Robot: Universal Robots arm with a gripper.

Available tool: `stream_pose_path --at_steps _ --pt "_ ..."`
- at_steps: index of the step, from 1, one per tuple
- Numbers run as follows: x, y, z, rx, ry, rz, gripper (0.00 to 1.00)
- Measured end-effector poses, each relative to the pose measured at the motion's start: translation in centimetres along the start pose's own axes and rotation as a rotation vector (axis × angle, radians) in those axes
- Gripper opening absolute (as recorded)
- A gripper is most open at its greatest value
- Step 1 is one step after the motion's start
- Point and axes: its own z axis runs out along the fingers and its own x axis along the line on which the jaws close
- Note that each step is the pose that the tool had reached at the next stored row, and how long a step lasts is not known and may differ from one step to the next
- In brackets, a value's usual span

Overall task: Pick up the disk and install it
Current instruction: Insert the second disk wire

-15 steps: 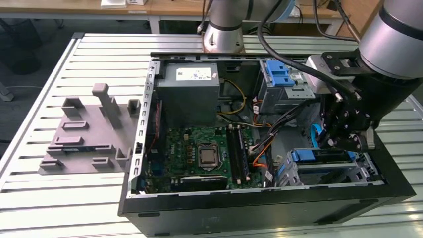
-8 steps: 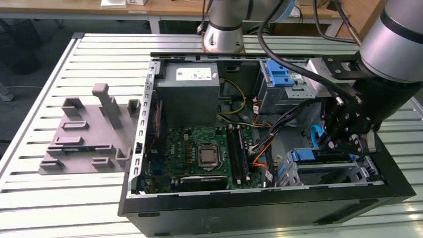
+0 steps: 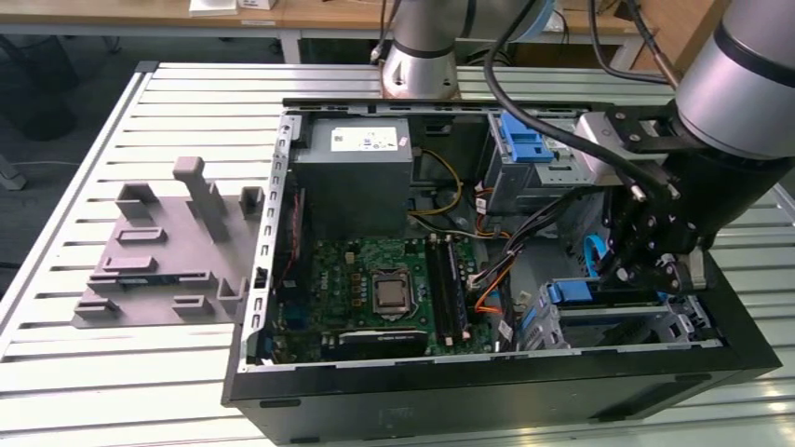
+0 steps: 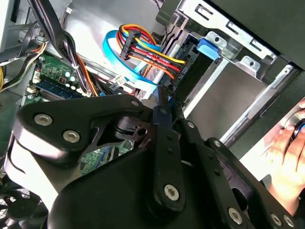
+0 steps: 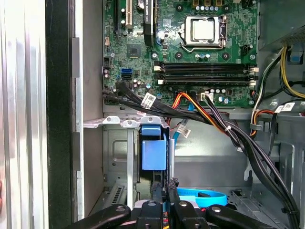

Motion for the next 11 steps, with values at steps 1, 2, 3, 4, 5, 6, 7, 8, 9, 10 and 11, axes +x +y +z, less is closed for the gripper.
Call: stream_pose_path --at_steps 1,2,3,4,5,6,7,8,9,10,11 --pt "0.01 0.00 0.03 0.0000 -0.0001 0.000 0.16" --pt "0.01 0.00 0.05 0.0000 0.0000 0.000 0.16" --pt "0.00 0.00 0.07 0.0000 -0.0001 0.000 0.16" --pt "0.01 -0.01 0.08 0.0000 0.0000 0.000 0.16" --pt "0.01 -0.02 0.10 0.0000 0.0000 0.000 0.16" --pt "0.01 -0.05 0.11 0.0000 0.0000 0.000 0.16" --pt "0.01 -0.08 0.12 0.0000 0.0000 0.000 0.16" --pt "0.01 -0.10 0.13 0.0000 -0.0001 0.000 0.16" --pt "0.01 -0.11 0.14 0.0000 -0.0001 0.000 0.16" --pt "0.01 -0.12 0.15 0.0000 0.0000 0.000 0.16" --pt "0.00 -0.13 0.17 0.0000 -0.0001 0.000 0.16"
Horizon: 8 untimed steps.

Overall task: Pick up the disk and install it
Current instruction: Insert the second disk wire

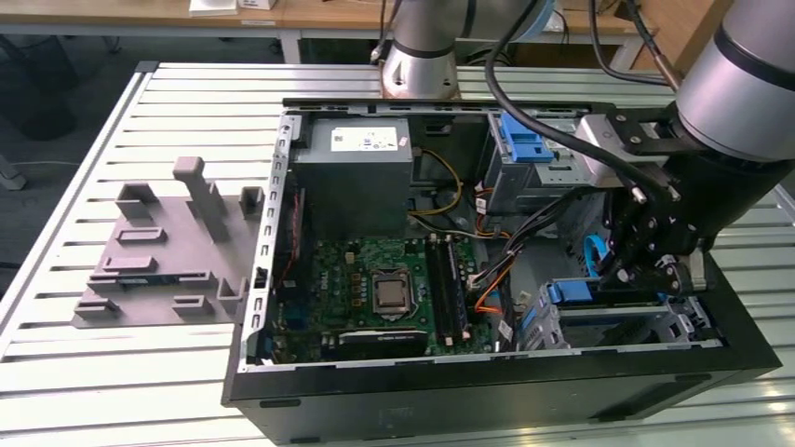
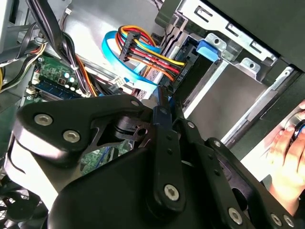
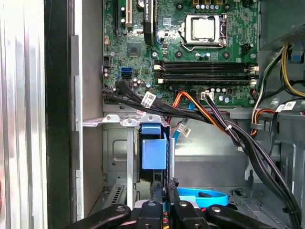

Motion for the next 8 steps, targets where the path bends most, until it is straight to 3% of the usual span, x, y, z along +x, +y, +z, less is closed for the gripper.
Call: stream_pose_path --at_steps 8 --pt "0.01 -0.01 0.27 0.0000 -0.0002 0.000 0.16"
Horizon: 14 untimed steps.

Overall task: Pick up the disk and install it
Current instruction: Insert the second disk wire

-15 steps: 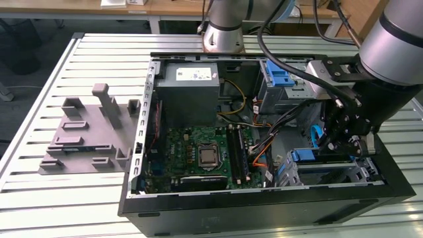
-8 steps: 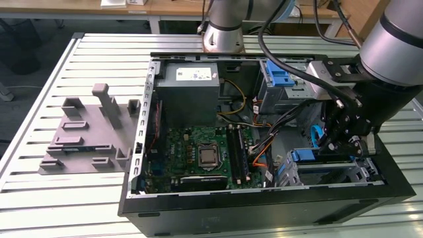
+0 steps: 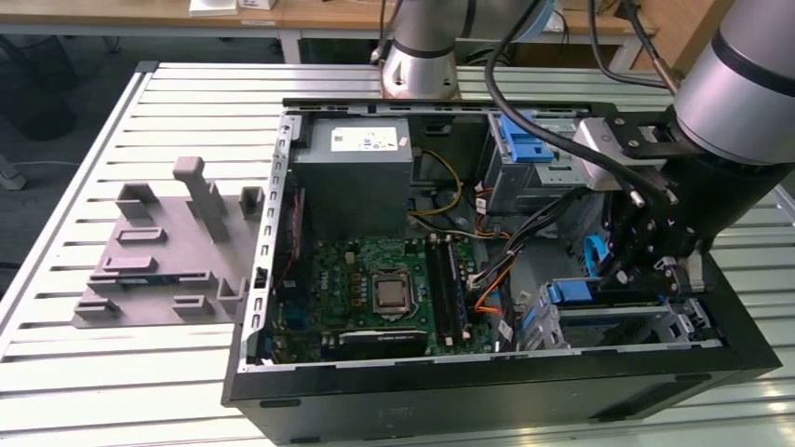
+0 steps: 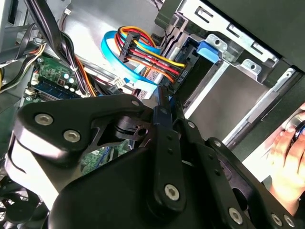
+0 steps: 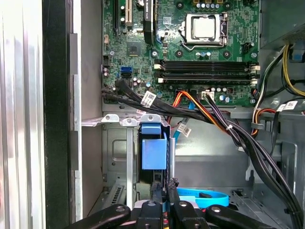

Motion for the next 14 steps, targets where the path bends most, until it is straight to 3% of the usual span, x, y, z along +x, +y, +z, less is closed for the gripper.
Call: stream_pose_path --at_steps 11,14 --pt "0.02 0.01 0.27 0.0000 -0.0001 0.000 0.17" --pt "0.02 0.00 0.16 0.0000 -0.0001 0.000 0.29"
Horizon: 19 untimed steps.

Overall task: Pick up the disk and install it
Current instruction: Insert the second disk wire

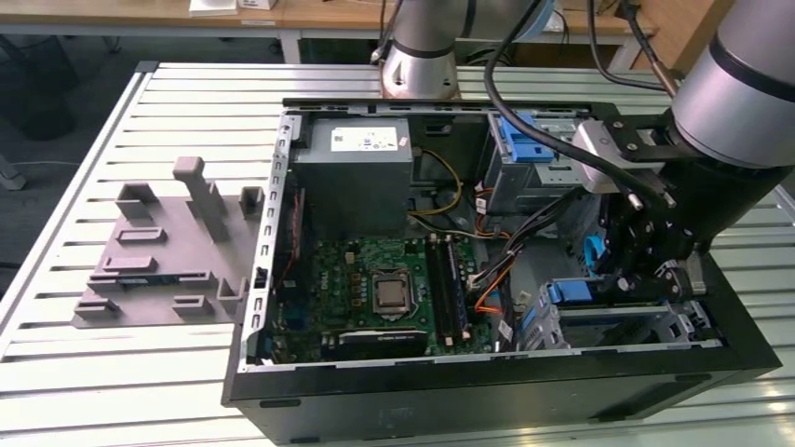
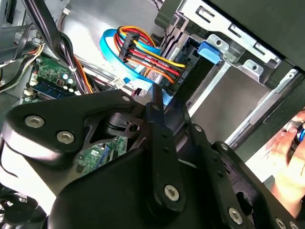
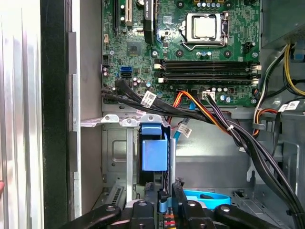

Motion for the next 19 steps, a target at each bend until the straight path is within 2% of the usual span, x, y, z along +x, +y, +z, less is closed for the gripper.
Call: stream_pose_path --at_steps 3,10,11,12,13,14,19 --pt "0.00 -0.02 -0.45 0.0000 -0.0009 0.000 0.29" --pt "-0.01 -0.07 -1.94 0.0000 -0.0010 0.000 0.29" --pt "-0.01 -0.07 -2.10 0.0000 -0.0012 0.000 0.22" --pt "-0.01 -0.07 -2.16 0.0000 -0.0010 0.000 0.16" --pt "-0.01 -0.08 -2.19 0.0000 -0.0009 0.000 0.16" --pt "-0.01 -0.08 -2.23 0.0000 -0.0010 0.000 0.11" --pt "-0.01 -0.08 -2.39 0.0000 -0.0010 0.000 0.11"
